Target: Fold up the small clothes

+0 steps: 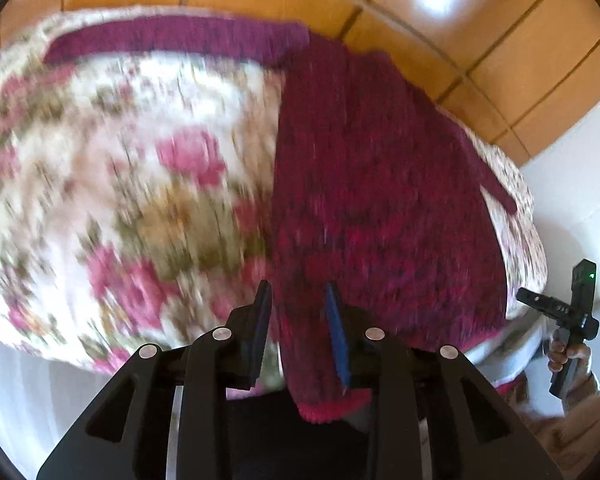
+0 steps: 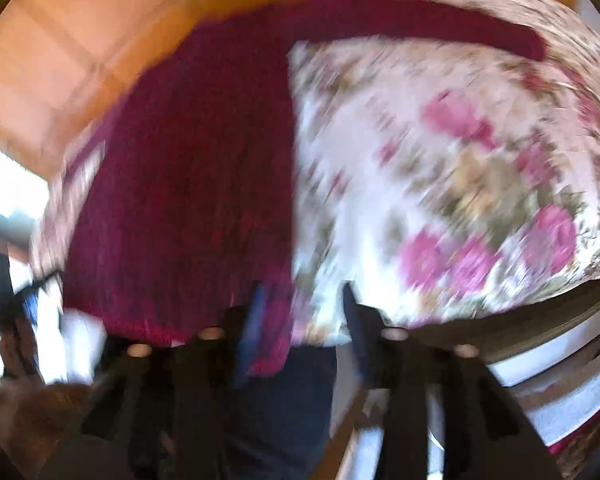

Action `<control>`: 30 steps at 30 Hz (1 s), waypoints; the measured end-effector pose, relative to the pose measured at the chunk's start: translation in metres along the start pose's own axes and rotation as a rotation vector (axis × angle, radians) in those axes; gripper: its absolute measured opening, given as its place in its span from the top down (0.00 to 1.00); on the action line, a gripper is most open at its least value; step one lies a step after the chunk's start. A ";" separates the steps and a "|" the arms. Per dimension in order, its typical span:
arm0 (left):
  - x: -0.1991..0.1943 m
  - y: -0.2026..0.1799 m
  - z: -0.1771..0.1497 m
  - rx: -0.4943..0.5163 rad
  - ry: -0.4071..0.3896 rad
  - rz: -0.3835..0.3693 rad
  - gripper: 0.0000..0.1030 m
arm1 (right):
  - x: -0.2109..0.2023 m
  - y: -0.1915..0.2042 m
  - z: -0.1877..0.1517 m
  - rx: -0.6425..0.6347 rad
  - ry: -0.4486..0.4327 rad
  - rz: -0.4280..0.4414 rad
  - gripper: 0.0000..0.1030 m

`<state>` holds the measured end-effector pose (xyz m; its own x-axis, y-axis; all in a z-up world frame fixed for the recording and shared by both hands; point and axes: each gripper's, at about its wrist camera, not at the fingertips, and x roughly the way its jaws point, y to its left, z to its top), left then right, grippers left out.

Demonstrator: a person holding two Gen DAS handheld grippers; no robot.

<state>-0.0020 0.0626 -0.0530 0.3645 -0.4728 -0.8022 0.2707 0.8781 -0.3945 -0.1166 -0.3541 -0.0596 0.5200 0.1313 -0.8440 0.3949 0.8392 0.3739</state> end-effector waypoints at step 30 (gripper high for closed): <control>0.122 -0.113 0.049 0.165 0.025 -0.024 0.34 | 0.051 -0.177 0.247 0.556 -0.435 -0.233 0.93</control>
<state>0.0558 -0.0977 -0.0838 0.3343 -0.4895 -0.8054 0.4223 0.8417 -0.3363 0.0272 -0.6264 -0.0736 0.5827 -0.3352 -0.7403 0.7970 0.4135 0.4402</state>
